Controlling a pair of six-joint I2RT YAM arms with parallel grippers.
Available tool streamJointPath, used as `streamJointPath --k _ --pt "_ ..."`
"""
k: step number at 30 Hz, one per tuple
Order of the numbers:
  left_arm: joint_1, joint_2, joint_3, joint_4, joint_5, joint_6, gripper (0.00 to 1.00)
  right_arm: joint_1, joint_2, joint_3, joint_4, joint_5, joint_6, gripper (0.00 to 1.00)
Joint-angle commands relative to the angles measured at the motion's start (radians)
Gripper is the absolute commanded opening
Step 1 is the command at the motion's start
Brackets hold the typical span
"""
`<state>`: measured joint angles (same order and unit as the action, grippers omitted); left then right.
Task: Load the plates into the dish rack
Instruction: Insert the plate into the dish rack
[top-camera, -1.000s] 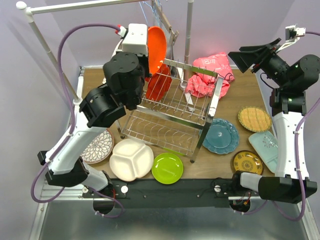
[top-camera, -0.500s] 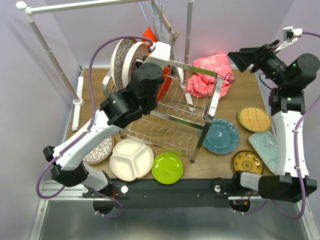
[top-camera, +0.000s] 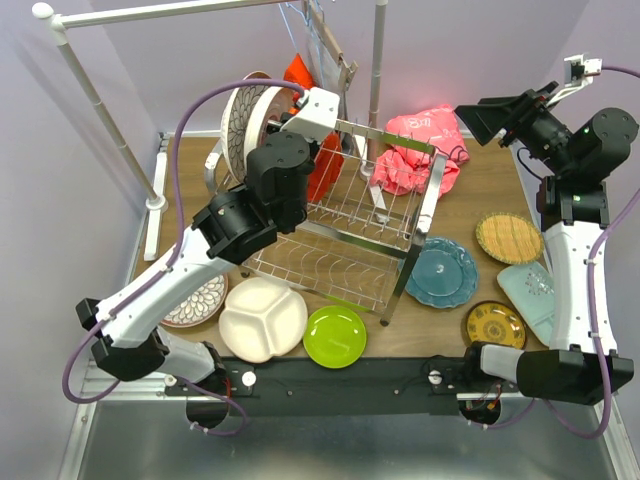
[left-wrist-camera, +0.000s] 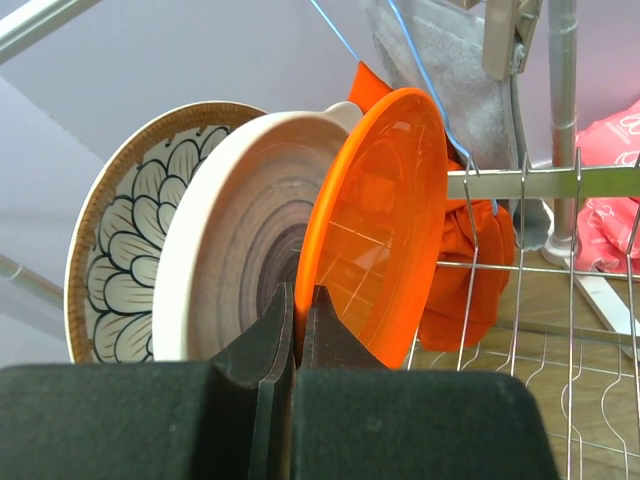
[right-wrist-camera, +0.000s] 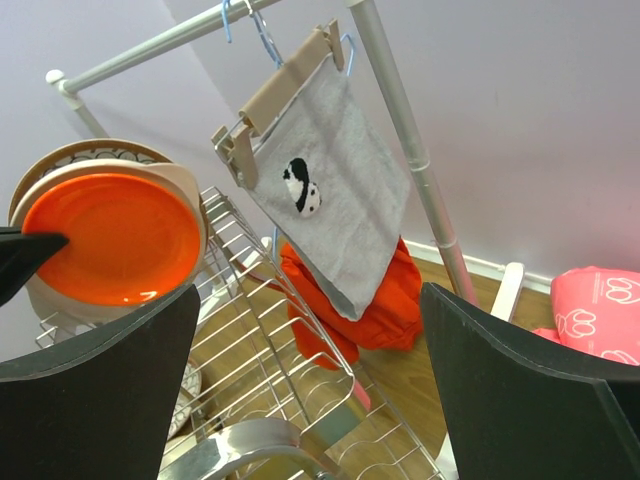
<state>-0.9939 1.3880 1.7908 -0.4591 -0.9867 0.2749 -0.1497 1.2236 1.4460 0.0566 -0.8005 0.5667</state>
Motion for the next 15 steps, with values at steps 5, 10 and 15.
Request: streamJointPath --k 5,10,15 --pt "0.027 -0.043 -0.044 0.048 0.049 0.044 0.0 -0.001 -0.013 -0.015 -0.018 0.02 -0.002 1.0" --pt "0.044 -0.046 -0.073 0.057 0.062 0.046 0.0 -0.002 -0.013 -0.015 -0.018 0.018 0.001 1.0" --pt "0.057 -0.049 -0.106 0.06 0.062 0.055 0.0 -0.004 -0.016 -0.019 -0.018 0.017 0.002 1.0"
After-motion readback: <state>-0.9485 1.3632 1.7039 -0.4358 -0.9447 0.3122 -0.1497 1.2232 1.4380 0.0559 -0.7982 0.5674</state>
